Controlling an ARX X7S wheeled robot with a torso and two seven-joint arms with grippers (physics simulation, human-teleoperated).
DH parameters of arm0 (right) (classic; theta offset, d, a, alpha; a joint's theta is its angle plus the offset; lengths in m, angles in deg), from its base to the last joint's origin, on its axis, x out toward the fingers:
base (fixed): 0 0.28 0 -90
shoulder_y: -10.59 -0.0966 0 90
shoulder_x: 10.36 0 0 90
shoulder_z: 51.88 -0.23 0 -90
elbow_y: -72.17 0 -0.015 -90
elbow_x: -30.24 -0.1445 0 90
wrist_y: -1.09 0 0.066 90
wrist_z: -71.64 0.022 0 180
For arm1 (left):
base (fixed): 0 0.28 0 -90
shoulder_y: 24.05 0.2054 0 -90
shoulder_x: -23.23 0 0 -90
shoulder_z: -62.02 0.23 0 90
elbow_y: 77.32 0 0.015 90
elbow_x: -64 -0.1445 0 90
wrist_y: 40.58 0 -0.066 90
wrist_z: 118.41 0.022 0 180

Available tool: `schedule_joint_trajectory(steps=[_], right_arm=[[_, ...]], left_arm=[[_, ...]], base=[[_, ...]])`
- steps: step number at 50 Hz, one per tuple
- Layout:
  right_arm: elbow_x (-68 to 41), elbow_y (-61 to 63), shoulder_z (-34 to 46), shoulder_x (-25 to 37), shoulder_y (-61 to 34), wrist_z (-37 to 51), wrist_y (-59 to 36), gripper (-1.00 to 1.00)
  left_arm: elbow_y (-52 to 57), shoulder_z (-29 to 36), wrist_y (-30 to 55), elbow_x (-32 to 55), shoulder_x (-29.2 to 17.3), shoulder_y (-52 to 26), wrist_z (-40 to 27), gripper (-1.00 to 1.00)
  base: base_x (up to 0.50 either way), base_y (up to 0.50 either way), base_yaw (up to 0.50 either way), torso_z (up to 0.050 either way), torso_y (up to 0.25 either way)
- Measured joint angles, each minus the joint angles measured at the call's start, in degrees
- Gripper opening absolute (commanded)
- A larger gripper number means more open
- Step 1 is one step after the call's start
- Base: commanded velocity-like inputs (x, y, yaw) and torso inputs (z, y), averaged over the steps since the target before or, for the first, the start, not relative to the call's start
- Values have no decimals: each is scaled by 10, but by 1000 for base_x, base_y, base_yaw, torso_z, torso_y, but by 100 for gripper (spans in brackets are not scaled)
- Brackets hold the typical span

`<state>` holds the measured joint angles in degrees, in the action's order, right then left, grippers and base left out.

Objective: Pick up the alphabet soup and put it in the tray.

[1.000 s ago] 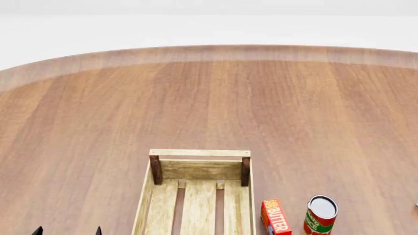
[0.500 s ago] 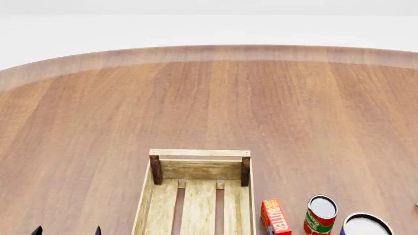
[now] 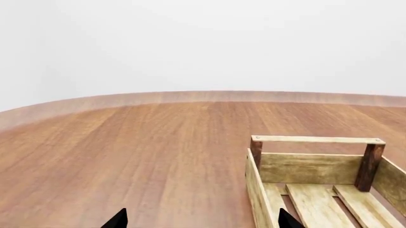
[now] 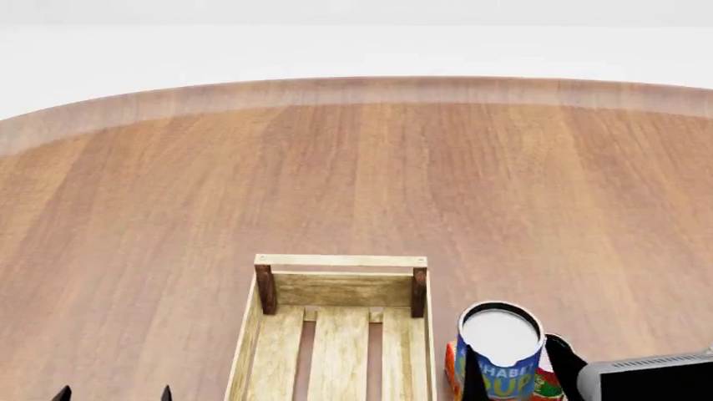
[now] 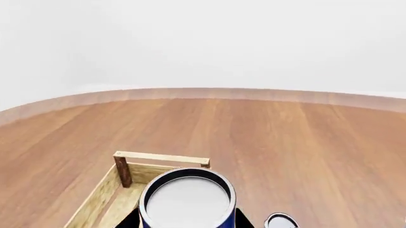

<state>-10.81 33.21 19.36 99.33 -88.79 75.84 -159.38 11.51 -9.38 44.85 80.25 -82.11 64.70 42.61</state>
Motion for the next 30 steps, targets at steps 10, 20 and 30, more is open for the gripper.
schedule_joint_trajectory(steps=[10, 20, 30], right_arm=[[5, -13, 54, -10, -38, 14, 2, -100], [21, -41, 104, -18, -62, 16, 24, -100], [42, -71, 148, -25, -71, 15, 55, -100]], left_arm=[[4, 1, 0, 3, -2, 1, -2, 100], [3, 3, 0, 2, -3, 0, -4, 100], [3, 5, -1, 3, -5, 0, -5, 100]], base=[[0, 0, 0, 0, 1], [0, 0, 0, 0, 0], [0, 0, 0, 0, 1]])
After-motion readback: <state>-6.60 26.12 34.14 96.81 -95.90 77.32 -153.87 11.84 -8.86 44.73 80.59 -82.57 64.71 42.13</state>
